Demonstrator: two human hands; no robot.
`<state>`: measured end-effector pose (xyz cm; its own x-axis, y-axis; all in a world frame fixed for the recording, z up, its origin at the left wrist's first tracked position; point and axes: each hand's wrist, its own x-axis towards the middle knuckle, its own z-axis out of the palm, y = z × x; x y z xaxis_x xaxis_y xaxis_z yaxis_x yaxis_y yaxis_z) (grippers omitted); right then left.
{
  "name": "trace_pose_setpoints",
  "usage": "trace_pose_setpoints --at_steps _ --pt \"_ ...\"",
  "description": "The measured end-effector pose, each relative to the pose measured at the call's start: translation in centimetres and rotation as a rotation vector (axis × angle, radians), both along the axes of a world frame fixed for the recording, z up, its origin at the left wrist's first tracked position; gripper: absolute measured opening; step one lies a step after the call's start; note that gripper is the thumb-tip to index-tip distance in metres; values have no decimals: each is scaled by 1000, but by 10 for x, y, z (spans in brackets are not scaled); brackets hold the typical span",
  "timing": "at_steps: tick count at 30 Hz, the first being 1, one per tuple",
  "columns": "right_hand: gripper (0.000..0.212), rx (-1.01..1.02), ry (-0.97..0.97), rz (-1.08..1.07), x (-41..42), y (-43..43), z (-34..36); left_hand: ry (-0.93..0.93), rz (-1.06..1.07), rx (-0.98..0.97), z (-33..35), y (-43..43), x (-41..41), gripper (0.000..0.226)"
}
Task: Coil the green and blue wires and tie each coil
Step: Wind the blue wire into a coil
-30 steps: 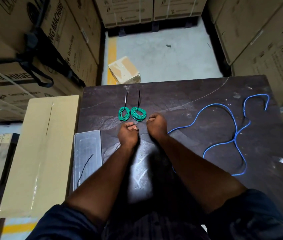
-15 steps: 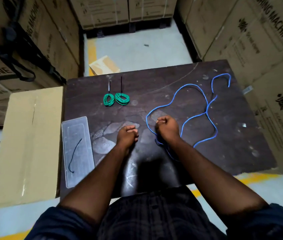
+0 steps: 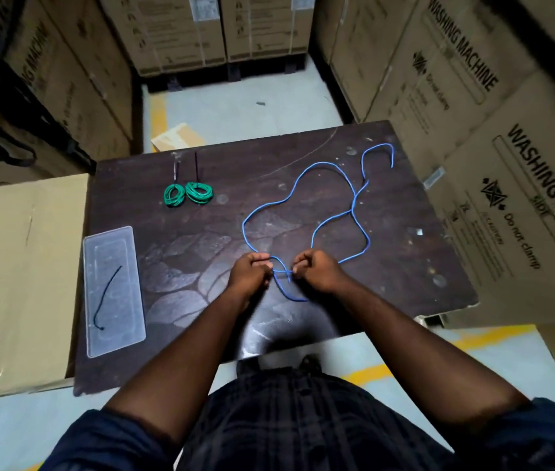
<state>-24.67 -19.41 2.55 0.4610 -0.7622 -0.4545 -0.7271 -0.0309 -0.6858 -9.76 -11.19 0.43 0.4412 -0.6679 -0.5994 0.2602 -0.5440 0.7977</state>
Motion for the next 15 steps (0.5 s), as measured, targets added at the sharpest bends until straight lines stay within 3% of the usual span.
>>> trace_pose_setpoints --at_steps 4,7,10,13,15 --pt "25 -120 34 131 -22 11 -7 -352 -128 29 -3 6 -21 32" --pt "35 -185 14 209 -29 17 -8 -378 -28 21 -2 11 -33 23" --pt "38 -184 64 271 -33 20 -10 -255 191 17 -1 10 -40 22" --pt "21 -192 36 215 -37 23 -14 109 438 -97 8 6 -48 34" --pt "20 -217 7 211 -39 26 -16 257 522 -136 19 4 -52 38"
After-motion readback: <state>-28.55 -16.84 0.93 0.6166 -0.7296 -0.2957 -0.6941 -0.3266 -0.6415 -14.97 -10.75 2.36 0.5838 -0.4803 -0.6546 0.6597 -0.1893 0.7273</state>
